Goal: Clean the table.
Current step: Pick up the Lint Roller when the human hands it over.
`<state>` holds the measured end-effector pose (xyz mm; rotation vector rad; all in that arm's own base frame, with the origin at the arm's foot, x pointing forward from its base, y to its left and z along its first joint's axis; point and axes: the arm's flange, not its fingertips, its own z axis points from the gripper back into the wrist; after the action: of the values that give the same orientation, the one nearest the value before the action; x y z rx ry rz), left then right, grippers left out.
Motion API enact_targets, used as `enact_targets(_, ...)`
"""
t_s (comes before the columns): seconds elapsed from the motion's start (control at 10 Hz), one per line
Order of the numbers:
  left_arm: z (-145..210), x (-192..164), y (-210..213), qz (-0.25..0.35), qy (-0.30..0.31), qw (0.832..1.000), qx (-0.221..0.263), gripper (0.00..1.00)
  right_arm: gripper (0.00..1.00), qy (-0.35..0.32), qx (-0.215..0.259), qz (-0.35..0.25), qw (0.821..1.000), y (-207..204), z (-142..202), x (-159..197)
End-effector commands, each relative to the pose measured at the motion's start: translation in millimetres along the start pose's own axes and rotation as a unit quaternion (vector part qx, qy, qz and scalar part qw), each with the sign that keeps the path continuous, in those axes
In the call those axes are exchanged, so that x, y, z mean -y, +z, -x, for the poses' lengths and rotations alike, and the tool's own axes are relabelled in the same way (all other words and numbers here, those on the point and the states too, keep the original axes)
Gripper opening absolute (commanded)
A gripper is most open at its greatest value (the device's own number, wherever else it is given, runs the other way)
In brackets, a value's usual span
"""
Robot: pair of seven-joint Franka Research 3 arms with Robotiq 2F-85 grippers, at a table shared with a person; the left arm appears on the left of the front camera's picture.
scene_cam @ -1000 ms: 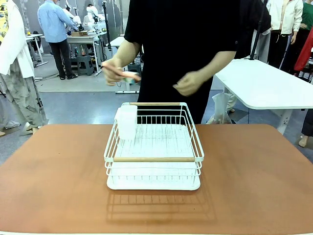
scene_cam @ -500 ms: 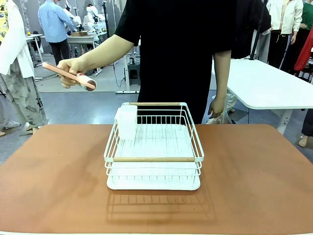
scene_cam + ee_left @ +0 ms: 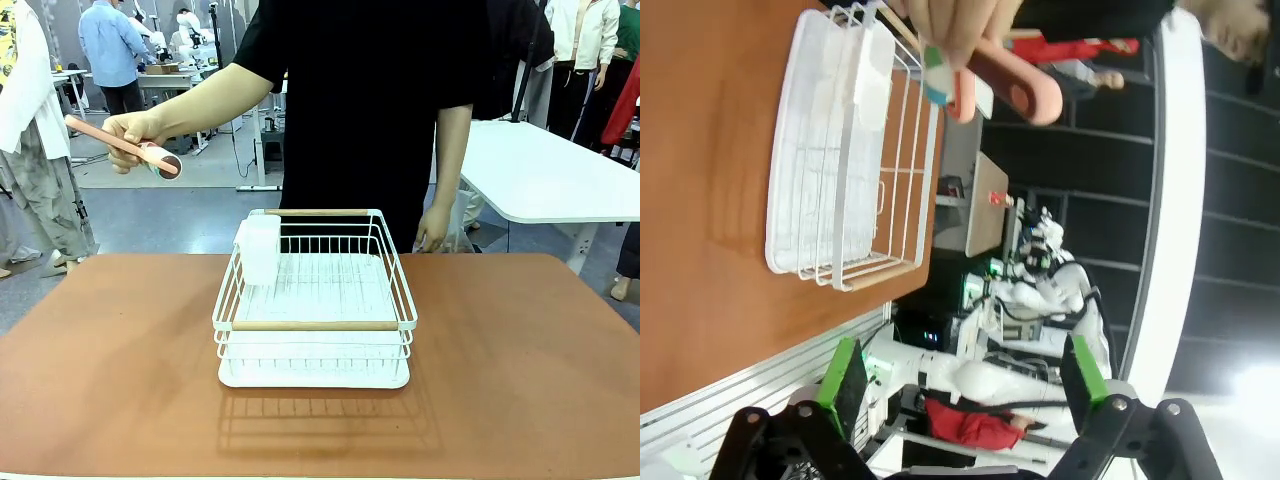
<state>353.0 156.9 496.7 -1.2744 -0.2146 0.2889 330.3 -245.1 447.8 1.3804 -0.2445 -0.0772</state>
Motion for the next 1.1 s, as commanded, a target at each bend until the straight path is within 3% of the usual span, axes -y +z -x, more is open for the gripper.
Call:
enact_targets(0.0,6.0,21.6,-19.9,-0.036,0.033,0.998,0.042,1.00,1.00,0.002,0.001,-0.006,1.000,0.3,2.1,-4.6)
enact_targets(0.4,2.6,67.0,-43.7,-0.084,0.053,0.991,0.092,1.00,1.00,0.002,0.001,-0.006,1.000,0.3,2.1,-4.6)
enact_targets(1.0,-13.8,80.4,-90.1,-0.145,0.056,0.977,0.145,1.00,1.00,0.002,0.001,-0.006,1.000,0.3,2.1,-4.6)
